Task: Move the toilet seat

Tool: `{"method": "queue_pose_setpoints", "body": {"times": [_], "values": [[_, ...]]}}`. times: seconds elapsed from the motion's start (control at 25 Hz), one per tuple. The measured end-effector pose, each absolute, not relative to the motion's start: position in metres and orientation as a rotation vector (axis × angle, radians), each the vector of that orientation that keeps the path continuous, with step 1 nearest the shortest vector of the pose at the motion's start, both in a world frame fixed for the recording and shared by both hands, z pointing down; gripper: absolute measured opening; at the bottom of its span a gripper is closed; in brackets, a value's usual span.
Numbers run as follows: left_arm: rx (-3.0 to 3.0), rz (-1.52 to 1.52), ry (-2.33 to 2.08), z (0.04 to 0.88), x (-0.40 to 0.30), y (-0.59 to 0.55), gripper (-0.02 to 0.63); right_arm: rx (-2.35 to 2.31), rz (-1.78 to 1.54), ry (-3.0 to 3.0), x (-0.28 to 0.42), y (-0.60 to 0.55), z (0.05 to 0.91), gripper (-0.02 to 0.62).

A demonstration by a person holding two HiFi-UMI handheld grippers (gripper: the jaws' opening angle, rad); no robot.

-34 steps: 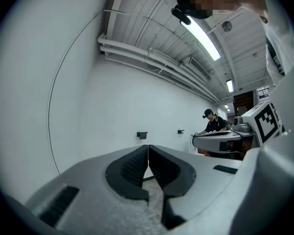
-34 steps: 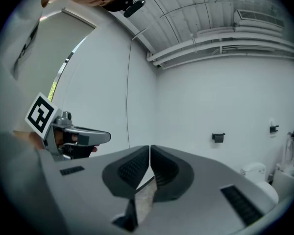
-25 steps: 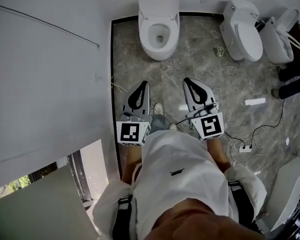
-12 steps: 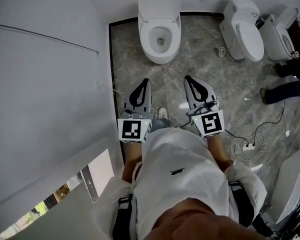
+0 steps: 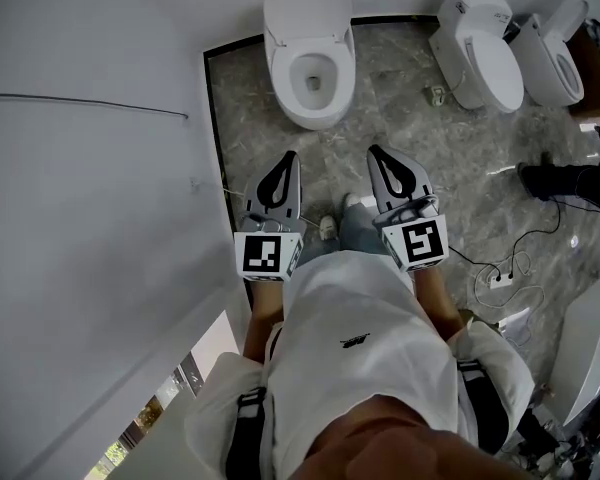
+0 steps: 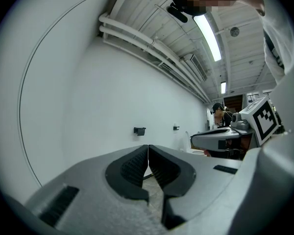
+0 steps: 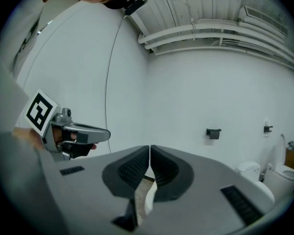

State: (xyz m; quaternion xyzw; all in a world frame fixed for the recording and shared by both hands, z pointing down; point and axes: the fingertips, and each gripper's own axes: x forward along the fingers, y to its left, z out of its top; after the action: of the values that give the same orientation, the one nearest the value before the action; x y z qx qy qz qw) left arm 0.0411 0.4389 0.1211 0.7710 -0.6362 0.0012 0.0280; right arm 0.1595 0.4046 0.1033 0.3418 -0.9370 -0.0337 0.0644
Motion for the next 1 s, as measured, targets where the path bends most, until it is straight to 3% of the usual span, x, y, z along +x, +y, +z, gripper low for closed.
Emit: {"method": "queue_pose_setpoints", "body": {"times": [1.0], "values": [[2.317,0.093,-2.007,0.145,-0.008,0.275,0.029,0.965,-0.057,-2.821,0.111,0.235,0.132,0.032]]}}
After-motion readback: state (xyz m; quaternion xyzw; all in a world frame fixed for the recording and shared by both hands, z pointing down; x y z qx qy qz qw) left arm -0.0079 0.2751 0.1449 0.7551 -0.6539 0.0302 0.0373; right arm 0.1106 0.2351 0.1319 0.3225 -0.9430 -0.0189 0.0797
